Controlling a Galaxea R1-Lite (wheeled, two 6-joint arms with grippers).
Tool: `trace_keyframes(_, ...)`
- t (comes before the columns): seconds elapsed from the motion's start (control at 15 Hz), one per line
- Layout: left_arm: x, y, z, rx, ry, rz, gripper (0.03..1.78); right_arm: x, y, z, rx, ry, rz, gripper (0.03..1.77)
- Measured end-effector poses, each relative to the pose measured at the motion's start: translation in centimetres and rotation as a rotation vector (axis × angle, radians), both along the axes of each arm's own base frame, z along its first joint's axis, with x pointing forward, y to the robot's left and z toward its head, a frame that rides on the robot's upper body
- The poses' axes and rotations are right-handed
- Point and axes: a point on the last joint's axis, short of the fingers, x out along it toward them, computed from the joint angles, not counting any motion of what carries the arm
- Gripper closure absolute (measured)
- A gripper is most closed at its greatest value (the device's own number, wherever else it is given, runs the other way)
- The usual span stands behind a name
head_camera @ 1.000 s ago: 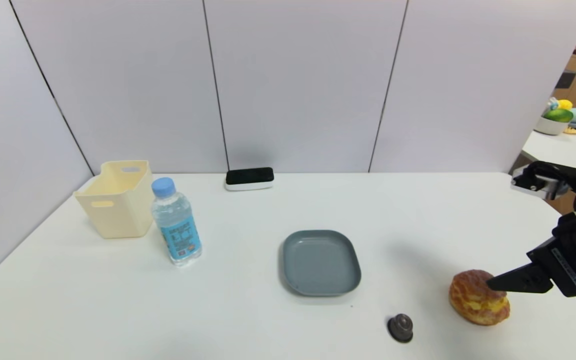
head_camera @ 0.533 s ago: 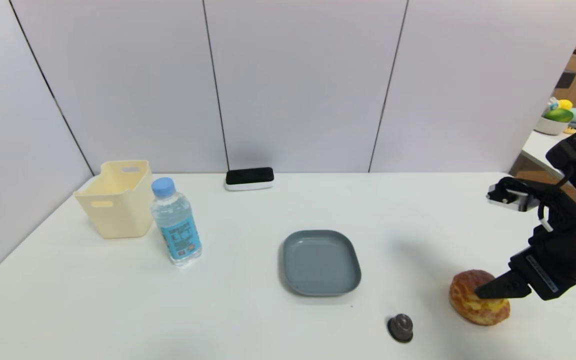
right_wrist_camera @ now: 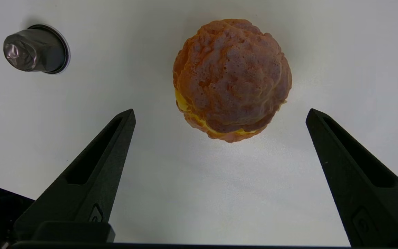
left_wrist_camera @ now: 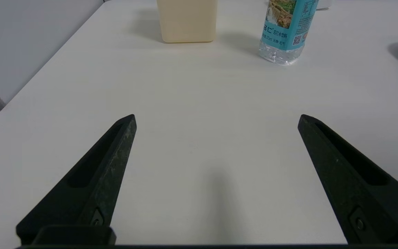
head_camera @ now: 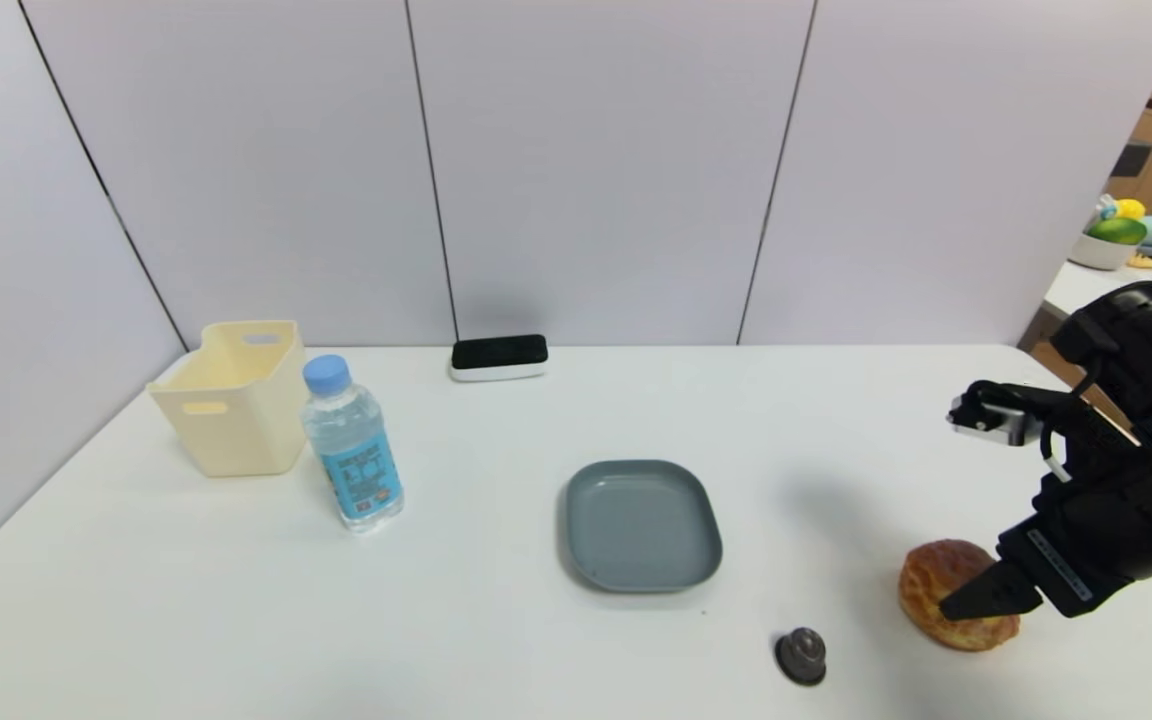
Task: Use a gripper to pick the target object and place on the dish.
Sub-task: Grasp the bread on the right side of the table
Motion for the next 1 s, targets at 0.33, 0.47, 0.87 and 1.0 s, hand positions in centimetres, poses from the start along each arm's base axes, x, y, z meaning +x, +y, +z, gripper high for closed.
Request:
trace_keyframes(0.33,0.0,0.0,0.0,0.0,0.0,0.0,0.12,1.0,0.2,-1.1,-0.004,0.028,0.001,0.09)
trace_keyframes(0.47,0.0,0.0,0.0,0.0,0.0,0.0,0.12,1.6,0.2,-1.5,-0.005,0.027,0.0,0.09)
trace_keyframes(0.87,0.0,0.0,0.0,0.0,0.0,0.0,0.12,3.0,0.4,-2.8,-0.015,0.048,-0.002,0.09)
trace_keyframes(1.0,0.0,0.0,0.0,0.0,0.0,0.0,0.12,3.2,0.3,-3.2,-0.016,0.061,-0.005,0.09)
